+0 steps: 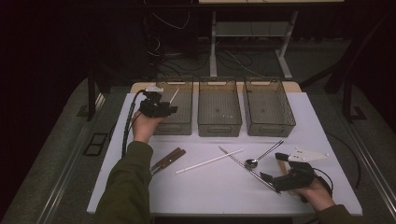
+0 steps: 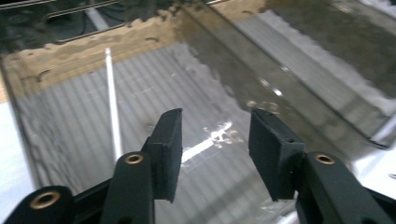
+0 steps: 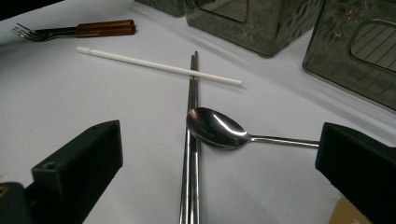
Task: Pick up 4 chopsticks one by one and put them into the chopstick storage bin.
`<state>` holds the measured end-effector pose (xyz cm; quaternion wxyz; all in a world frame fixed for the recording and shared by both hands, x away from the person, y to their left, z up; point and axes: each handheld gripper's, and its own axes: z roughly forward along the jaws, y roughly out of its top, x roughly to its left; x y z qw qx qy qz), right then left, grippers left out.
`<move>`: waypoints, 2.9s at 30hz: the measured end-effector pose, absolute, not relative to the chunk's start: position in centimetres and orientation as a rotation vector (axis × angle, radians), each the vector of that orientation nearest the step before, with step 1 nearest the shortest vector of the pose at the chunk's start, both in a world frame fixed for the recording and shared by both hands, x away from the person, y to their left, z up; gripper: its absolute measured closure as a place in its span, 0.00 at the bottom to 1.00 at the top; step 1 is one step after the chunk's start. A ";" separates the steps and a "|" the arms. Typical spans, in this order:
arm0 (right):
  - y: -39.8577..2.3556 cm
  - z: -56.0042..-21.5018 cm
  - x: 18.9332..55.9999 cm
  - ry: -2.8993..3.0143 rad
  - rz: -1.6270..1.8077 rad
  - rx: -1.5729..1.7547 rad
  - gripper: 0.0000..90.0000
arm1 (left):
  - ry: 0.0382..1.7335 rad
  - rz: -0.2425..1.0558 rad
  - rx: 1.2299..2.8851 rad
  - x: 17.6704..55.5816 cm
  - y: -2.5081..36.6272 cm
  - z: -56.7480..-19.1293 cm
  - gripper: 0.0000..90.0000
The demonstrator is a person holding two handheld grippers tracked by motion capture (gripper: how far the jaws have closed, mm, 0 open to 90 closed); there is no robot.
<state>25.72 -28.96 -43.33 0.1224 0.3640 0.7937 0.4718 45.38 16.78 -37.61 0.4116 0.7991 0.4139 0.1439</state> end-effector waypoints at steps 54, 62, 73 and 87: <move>-28.9 -43.4 25.6 2.320 1.365 1.059 0.01 | 0.589 0.172 2.165 32.9 9.3 -41.9 0.58; -28.9 -43.4 25.6 2.320 1.366 1.059 0.01 | 0.551 0.142 2.208 32.9 8.6 -42.8 0.69; -28.9 -43.4 25.6 2.321 1.365 1.062 0.01 | 0.529 0.109 2.257 33.2 7.9 -44.0 0.81; -28.9 -43.4 25.6 2.321 1.369 1.064 0.01 | 0.465 0.079 2.301 33.7 7.8 -45.0 0.87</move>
